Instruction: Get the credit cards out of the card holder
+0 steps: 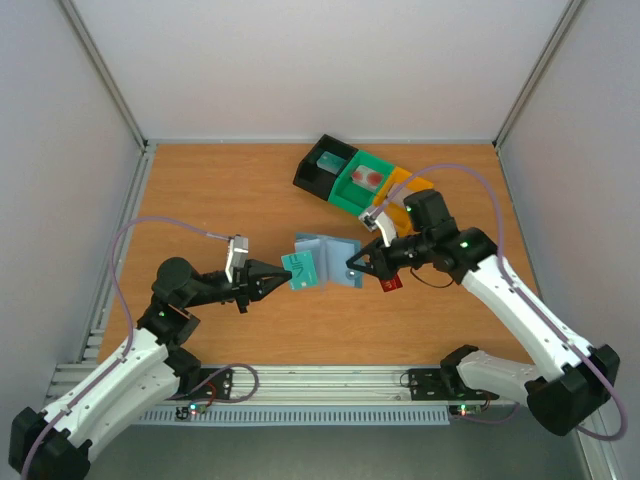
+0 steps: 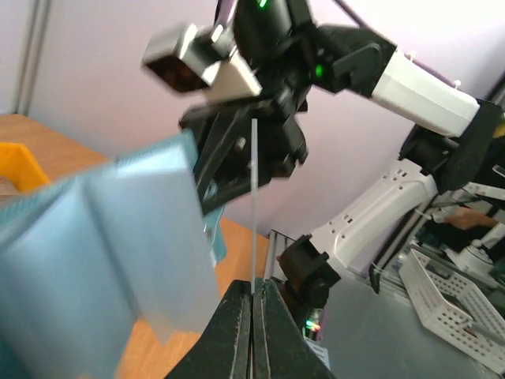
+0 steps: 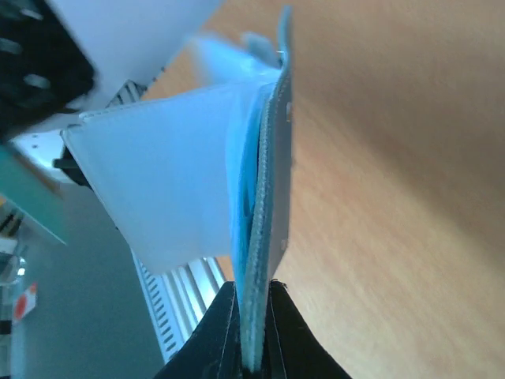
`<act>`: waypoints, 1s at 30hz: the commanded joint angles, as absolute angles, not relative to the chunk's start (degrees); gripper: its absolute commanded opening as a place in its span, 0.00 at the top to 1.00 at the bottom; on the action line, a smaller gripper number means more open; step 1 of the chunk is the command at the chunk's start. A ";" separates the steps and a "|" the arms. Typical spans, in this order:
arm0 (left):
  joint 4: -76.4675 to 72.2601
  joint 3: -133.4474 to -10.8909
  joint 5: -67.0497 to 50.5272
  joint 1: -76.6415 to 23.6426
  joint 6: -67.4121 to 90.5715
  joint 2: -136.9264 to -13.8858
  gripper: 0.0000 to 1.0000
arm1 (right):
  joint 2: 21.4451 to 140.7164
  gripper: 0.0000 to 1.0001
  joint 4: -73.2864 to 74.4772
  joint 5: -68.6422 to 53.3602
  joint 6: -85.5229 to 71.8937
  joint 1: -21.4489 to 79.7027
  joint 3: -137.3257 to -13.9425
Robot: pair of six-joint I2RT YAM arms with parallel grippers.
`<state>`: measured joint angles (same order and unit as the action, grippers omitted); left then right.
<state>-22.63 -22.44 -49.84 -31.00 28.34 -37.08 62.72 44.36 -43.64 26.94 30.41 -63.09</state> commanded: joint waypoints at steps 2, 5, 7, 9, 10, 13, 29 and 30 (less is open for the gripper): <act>-23.17 -22.91 -45.70 -29.88 28.82 -36.08 1.00 | 70.53 0.99 40.86 -45.26 14.34 29.09 -55.33; -23.37 -22.69 -45.73 -29.86 29.27 -36.08 1.00 | 75.97 0.99 30.38 -50.60 5.62 29.17 -49.21; -23.23 -22.44 -45.42 -29.80 29.91 -36.09 1.00 | 79.85 0.99 24.37 -50.46 1.10 30.33 -46.86; -23.23 -22.29 -45.00 -29.79 30.55 -36.19 1.00 | 84.25 0.99 21.83 -50.98 0.11 31.47 -46.09; -23.16 -22.26 -44.80 -29.79 30.84 -36.29 1.00 | 86.24 0.99 20.60 -51.76 -2.10 31.82 -45.85; -23.28 -22.47 -45.19 -29.79 31.66 -36.58 1.00 | 90.82 0.92 18.89 -52.95 -3.13 31.84 -45.13; -26.73 -25.03 -44.94 -29.79 33.05 -36.71 1.00 | 59.31 0.50 35.51 -21.78 28.41 31.62 -60.88; -26.82 -25.31 -44.83 -29.79 32.70 -36.59 1.00 | 57.25 0.50 32.57 -22.27 31.60 31.86 -60.61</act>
<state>-22.65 -22.55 -45.56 -30.06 32.67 -36.86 64.53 35.99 -28.53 16.95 31.18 -59.94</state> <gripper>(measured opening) 0.008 0.492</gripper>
